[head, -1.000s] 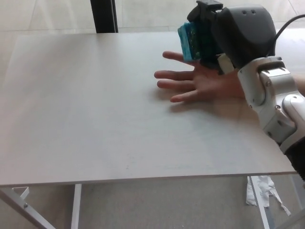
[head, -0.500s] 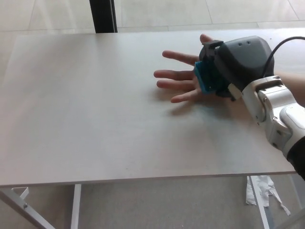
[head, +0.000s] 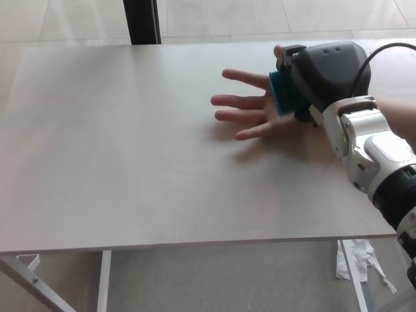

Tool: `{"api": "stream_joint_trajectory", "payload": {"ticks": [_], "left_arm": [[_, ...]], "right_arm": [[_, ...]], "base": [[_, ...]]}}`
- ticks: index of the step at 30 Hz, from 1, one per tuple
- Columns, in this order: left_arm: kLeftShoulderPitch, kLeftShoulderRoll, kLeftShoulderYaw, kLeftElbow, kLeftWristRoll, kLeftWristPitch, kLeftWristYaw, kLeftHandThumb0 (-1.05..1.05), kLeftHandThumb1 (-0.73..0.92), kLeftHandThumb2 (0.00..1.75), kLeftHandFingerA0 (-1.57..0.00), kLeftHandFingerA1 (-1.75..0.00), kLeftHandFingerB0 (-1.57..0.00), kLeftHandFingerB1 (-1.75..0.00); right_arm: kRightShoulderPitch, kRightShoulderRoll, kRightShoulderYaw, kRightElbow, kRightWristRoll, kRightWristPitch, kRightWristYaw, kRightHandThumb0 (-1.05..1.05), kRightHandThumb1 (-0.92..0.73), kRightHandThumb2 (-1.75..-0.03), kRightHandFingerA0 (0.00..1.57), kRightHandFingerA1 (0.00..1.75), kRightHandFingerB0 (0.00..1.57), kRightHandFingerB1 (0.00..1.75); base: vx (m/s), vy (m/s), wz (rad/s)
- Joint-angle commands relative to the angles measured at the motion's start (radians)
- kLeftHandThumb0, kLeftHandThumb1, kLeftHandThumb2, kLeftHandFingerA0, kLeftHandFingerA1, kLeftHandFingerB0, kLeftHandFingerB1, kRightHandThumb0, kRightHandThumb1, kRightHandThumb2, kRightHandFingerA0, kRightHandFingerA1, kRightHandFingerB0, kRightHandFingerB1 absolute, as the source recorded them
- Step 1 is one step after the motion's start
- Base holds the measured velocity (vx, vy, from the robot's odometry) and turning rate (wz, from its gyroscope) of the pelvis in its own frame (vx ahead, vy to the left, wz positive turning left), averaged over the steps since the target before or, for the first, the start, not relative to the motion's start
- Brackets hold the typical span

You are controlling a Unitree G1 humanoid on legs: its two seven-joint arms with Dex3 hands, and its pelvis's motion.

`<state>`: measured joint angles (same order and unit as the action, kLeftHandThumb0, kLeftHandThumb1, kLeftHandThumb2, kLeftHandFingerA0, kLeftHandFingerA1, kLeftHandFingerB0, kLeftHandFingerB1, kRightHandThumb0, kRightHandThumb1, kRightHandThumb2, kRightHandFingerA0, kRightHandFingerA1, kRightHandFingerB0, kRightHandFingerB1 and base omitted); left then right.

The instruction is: The robot uses its right hand to pick up a cube kept in the middle of the desk infront of it and hands it to a person

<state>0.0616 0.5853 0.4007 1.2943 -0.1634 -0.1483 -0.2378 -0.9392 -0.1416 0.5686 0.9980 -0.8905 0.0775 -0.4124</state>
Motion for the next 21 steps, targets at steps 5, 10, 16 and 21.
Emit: {"api": "stream_joint_trajectory", "payload": {"ticks": [5, 10, 16, 21], "left_arm": [[0.002, -0.002, -0.005, 0.002, 0.007, -0.020, -0.007, -0.72, 0.73, 0.62, -0.69, -0.52, -0.50, -0.42], [0.000, -0.005, -0.005, 0.000, 0.007, -0.017, 0.006, -0.71, 0.73, 0.62, -0.68, -0.52, -0.52, -0.42], [0.002, -0.013, -0.006, -0.007, 0.006, -0.025, 0.000, -0.71, 0.74, 0.62, -0.66, -0.51, -0.51, -0.42], [0.009, -0.012, -0.017, -0.005, 0.017, -0.034, -0.003, -0.71, 0.59, 0.99, -0.63, -0.63, -0.44, -0.55]], "right_arm": [[-0.024, 0.016, 0.012, 0.026, -0.008, 0.049, -0.058, -0.37, -0.46, -0.92, 1.24, 1.37, 0.81, 0.84], [-0.017, 0.019, 0.058, 0.029, -0.018, 0.098, 0.112, -0.31, -0.55, -0.60, 0.87, 1.64, 0.86, 0.81], [0.014, 0.014, 0.092, 0.028, -0.019, 0.155, 0.229, -0.33, -0.56, -0.57, 0.91, 1.51, 0.86, 0.71], [0.036, 0.021, 0.125, 0.002, -0.036, 0.201, 0.271, -0.56, -0.56, -0.58, 0.17, 0.49, 0.23, 0.31]], "base": [[0.00, 0.000, 0.00], [0.00, 0.000, 0.00], [0.00, 0.000, 0.00], [0.00, 0.000, 0.00]]}}
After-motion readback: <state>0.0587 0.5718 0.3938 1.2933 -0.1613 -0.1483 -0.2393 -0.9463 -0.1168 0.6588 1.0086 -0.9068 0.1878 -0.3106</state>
